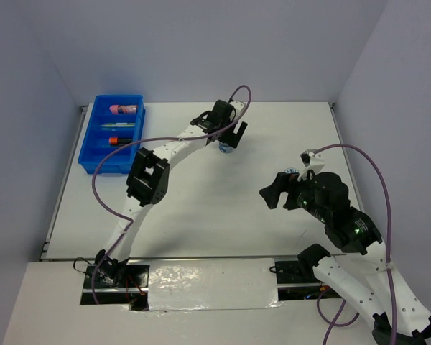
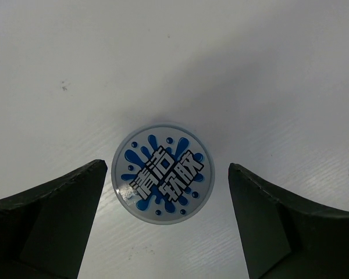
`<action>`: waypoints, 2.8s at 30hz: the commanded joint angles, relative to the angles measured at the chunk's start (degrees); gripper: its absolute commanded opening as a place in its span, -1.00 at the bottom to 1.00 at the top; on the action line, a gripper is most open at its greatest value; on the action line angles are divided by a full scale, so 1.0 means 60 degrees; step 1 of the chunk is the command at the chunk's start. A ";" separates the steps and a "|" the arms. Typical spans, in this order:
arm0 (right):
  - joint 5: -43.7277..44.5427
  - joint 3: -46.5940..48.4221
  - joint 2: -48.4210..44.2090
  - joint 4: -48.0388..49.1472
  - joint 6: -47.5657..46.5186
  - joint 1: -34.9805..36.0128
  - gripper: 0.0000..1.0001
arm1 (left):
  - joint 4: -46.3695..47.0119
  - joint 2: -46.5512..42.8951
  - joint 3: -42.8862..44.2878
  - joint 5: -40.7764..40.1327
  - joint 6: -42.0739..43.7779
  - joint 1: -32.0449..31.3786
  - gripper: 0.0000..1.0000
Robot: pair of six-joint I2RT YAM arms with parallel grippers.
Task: Sort the stationery into containers
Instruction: Pick up the stationery from the center of the board, then place the stationery in the storage box.
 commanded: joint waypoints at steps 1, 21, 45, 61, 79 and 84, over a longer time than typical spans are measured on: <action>-0.0139 -0.0025 0.0049 0.0515 -0.0183 -0.0028 1.00 | 0.0316 -0.0110 -0.0112 0.0291 -0.0307 -0.0047 0.99; -0.0226 -0.0186 -0.0215 0.0618 -0.0256 -0.0028 0.99 | 0.0579 -0.0020 -0.0125 -0.0339 -0.0394 -0.0032 -0.59; -0.1426 -0.0449 -0.0757 0.1261 -0.0505 -0.0028 0.99 | -0.2204 -0.8563 -0.6703 -0.3387 -0.5609 0.6601 -1.00; -0.3448 -0.1182 -0.0479 0.2566 -0.0740 -0.0042 1.00 | -0.1076 -0.7450 -0.7436 -0.3562 -0.6327 0.7556 -1.00; -0.3727 -0.1299 -0.0508 0.2625 -0.0740 -0.0043 0.99 | -0.0929 -0.6453 -0.6762 -0.3811 -0.6137 0.7644 -0.81; -0.3727 -0.1299 -0.0552 0.2595 -0.0740 -0.0028 1.00 | -0.1134 -0.6365 -0.6952 -0.4205 -0.6370 0.7644 -0.57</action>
